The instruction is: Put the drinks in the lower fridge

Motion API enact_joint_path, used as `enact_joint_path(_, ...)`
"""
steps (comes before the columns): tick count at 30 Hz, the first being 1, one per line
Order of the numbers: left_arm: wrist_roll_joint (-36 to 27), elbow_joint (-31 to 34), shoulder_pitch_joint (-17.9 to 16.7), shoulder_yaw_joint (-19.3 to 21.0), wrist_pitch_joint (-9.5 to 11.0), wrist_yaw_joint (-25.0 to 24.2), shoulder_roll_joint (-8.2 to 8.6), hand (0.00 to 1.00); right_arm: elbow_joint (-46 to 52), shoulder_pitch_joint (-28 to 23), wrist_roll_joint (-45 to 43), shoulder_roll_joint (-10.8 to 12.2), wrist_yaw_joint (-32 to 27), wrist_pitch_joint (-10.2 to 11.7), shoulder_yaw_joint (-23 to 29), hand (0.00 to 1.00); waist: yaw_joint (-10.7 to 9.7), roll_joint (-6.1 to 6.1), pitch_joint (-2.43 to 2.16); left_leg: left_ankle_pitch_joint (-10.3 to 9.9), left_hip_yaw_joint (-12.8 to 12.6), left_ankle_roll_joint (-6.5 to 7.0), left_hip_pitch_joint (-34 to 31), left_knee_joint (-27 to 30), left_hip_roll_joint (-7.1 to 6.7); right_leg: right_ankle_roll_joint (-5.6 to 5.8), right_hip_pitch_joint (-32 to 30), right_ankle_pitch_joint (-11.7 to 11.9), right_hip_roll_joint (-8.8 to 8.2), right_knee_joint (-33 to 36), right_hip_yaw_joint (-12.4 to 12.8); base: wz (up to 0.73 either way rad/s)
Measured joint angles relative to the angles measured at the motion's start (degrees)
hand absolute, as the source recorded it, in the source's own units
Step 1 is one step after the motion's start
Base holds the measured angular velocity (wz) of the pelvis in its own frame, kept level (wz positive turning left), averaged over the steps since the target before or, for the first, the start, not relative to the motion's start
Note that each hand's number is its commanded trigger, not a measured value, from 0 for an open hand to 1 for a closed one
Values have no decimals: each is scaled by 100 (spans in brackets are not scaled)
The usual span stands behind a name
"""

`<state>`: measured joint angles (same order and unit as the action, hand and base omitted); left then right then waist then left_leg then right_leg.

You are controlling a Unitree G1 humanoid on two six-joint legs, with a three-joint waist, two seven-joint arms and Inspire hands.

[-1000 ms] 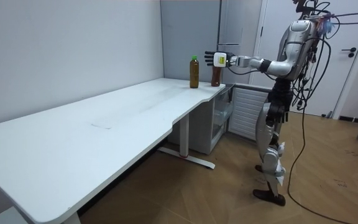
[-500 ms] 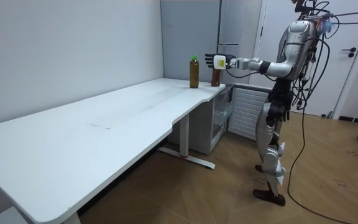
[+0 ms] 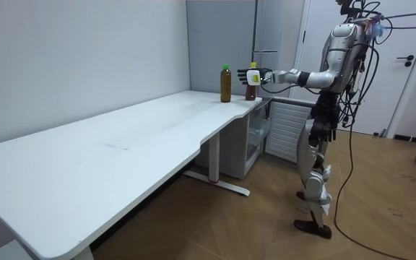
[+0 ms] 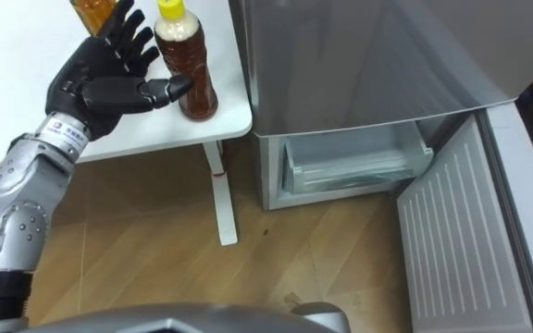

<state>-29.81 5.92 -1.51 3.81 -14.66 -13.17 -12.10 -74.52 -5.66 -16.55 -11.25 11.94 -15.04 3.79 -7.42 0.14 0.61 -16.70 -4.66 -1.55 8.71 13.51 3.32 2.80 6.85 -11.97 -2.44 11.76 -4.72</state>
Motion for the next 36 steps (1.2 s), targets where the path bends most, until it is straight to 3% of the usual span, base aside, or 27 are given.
enact_joint_path(8, 0, -39, 35, 58, 0, 1, -1, 0, 68, -114, -3, 8, 195, -5, 90, 0, -41, -46, 6, 0, -140, 0, -7, 6, 11, 0, -55, 0, -4, 10, 17, 0)
enact_joint_path(14, 1, -228, 323, 53, 1, 25, -12, 0, 70, -75, -2, 8, 185, -1, 98, 0, -37, -34, -7, 0, -155, 0, -21, 13, 10, 0, -97, 0, -4, 45, 41, -1)
enact_joint_path(24, 4, -241, 461, 57, 2, 132, -13, 0, 65, -74, -2, 6, 135, 3, 156, 0, -45, 104, 14, 0, -193, 0, -1, 4, 10, 0, -102, 0, 7, 94, 148, -5)
enact_joint_path(36, 4, -442, 487, 53, 6, 303, -16, 0, 21, -110, 8, 6, 134, 5, 151, 0, -129, 102, 37, 0, -192, 0, 1, 3, 10, 0, -86, 1, 16, 101, 182, 0)
